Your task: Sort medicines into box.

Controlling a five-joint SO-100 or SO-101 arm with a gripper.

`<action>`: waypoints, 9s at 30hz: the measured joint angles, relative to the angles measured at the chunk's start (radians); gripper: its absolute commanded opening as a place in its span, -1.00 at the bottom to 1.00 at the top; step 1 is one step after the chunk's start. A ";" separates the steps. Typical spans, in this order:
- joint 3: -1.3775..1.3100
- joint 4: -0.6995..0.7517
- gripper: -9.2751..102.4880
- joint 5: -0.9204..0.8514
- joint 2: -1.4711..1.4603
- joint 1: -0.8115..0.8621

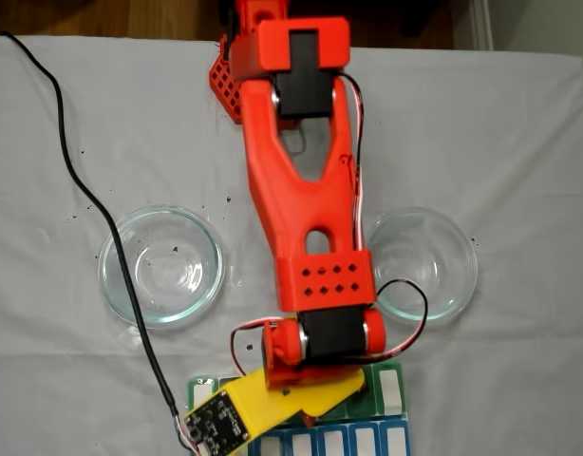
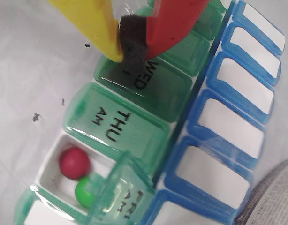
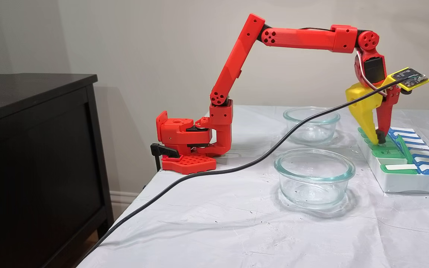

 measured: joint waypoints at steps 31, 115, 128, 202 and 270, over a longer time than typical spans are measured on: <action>0.402 -0.578 -0.84 -0.104 0.397 0.121; 0.031 -0.123 -0.84 -0.057 0.015 0.179; 0.069 -0.109 -0.84 -0.072 0.026 0.210; 1.770 -0.091 -0.84 -0.057 1.738 0.005; 1.770 -0.091 -0.84 -0.055 1.740 0.006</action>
